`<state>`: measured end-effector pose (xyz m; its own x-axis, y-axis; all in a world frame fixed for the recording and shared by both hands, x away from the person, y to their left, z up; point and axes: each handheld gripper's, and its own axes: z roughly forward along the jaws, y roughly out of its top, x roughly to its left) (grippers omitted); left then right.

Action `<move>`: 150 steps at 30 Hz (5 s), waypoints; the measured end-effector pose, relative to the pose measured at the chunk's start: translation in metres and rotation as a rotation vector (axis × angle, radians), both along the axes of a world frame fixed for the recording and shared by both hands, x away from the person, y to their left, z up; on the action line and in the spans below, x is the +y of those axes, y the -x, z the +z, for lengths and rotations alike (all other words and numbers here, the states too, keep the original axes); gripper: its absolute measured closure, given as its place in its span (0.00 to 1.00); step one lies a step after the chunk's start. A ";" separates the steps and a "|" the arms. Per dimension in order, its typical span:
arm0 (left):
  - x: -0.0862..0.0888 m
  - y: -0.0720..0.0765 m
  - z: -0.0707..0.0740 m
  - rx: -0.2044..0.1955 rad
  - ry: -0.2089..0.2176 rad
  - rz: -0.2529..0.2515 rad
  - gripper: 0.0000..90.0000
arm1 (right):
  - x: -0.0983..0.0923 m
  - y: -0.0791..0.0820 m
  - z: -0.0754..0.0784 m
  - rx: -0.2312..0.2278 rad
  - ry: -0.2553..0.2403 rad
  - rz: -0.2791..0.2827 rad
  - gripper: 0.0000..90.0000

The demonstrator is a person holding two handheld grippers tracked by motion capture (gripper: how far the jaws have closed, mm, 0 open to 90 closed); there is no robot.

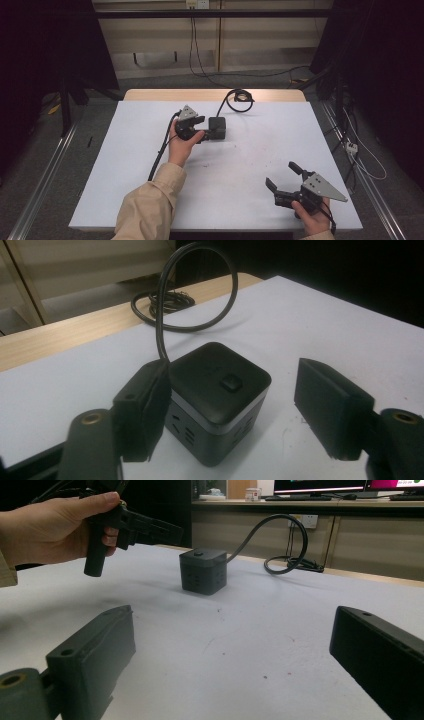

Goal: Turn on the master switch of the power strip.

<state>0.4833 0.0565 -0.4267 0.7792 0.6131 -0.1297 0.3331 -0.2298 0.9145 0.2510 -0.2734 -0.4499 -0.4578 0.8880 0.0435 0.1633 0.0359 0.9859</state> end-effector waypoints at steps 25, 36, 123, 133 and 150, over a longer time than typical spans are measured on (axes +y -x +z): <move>-0.005 -0.010 -0.002 0.004 -0.035 -0.021 0.73 | 0.000 0.000 0.000 0.003 0.000 0.002 0.04; -0.007 -0.012 -0.004 0.000 -0.047 -0.032 0.86 | -0.001 0.000 -0.001 0.004 -0.004 0.002 0.04; -0.023 -0.018 -0.009 0.050 -0.056 -0.039 1.00 | 0.002 0.002 0.000 -0.003 0.005 0.019 0.05; -0.023 -0.017 -0.008 0.064 -0.051 -0.028 1.00 | 0.003 0.002 0.000 0.000 0.004 0.018 0.05; -0.024 -0.017 -0.008 0.067 -0.055 -0.029 1.00 | 0.002 0.002 0.000 -0.001 0.003 0.018 0.05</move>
